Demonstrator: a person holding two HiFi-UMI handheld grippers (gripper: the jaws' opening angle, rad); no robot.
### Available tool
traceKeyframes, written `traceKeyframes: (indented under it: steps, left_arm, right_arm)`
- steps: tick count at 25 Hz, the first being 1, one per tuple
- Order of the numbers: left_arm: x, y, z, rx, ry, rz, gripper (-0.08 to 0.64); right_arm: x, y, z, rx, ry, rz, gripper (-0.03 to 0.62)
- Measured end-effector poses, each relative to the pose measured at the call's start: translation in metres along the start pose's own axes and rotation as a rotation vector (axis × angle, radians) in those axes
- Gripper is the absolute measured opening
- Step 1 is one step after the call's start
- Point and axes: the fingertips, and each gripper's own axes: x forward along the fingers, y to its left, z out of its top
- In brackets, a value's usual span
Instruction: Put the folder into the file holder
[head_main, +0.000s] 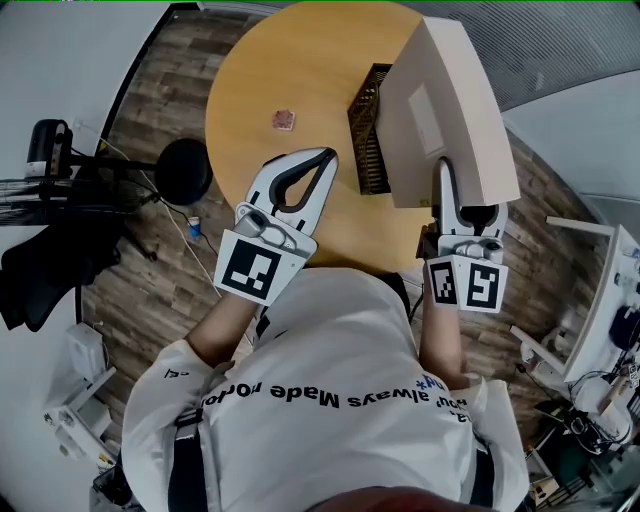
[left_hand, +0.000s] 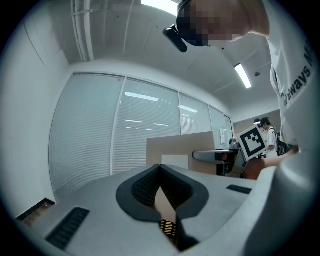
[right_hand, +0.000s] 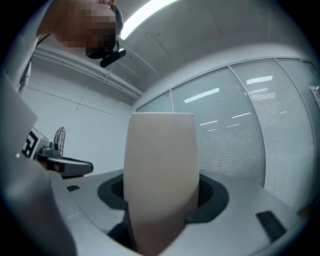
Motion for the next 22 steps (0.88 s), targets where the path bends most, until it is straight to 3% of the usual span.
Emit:
traceKeyframes:
  steps: [22]
  left_arm:
    - [0.005,0.018,-0.022,-0.016,0.028,0.023,0.025]
  right_arm:
    - [0.022,0.002,-0.038,0.004,-0.009,-0.021,0.29]
